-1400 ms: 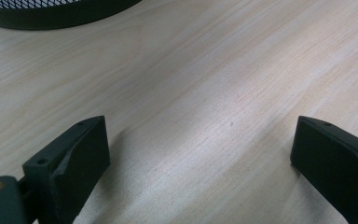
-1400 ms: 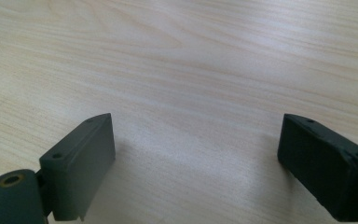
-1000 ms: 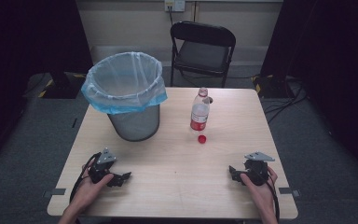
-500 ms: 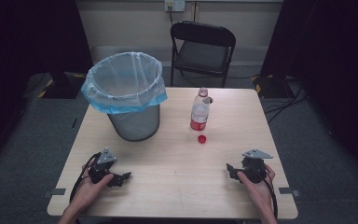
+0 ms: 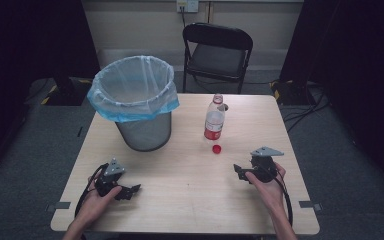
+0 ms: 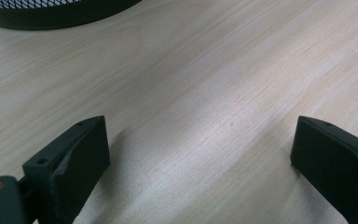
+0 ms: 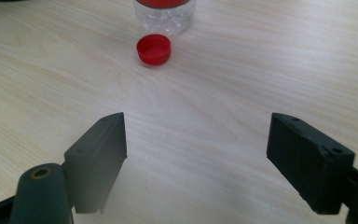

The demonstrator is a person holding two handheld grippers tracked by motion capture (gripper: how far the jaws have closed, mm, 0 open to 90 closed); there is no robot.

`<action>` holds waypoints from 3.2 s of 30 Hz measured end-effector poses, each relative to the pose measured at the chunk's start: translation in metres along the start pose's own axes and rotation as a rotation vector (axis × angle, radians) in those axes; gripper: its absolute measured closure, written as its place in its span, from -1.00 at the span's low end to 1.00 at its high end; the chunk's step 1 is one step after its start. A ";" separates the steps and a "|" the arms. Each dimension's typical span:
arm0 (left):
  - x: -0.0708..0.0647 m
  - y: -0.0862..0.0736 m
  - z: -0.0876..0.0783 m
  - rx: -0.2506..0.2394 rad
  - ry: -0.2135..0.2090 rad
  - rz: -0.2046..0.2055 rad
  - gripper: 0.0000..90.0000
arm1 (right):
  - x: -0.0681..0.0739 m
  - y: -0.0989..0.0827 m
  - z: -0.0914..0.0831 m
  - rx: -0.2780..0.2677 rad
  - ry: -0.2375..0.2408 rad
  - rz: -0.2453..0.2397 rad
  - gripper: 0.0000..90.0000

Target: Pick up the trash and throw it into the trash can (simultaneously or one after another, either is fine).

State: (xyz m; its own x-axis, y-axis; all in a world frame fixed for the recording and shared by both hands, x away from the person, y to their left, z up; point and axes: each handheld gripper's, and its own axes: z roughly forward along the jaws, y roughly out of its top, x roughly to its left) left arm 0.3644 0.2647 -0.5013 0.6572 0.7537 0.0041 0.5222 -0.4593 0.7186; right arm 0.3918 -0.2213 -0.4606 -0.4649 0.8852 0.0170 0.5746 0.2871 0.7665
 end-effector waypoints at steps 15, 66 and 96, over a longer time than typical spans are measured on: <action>0.000 0.000 0.000 0.000 0.002 0.004 -0.91 | 0.007 0.034 0.011 -0.013 0.050 -0.032 -0.69; 0.000 0.000 0.000 0.000 0.002 0.004 -0.91 | 0.011 0.107 0.111 -0.082 0.120 -0.095 -0.62; 0.000 0.000 0.000 -0.002 -0.002 0.003 -0.91 | 0.009 0.116 0.105 -0.119 0.141 -0.022 -0.34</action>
State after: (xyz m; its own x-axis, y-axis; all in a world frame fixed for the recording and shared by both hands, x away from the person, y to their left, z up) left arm 0.3647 0.2650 -0.5014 0.6598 0.7514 0.0053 0.5188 -0.4606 0.7202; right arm 0.5247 -0.1413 -0.4384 -0.5713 0.8166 0.0828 0.4832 0.2531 0.8381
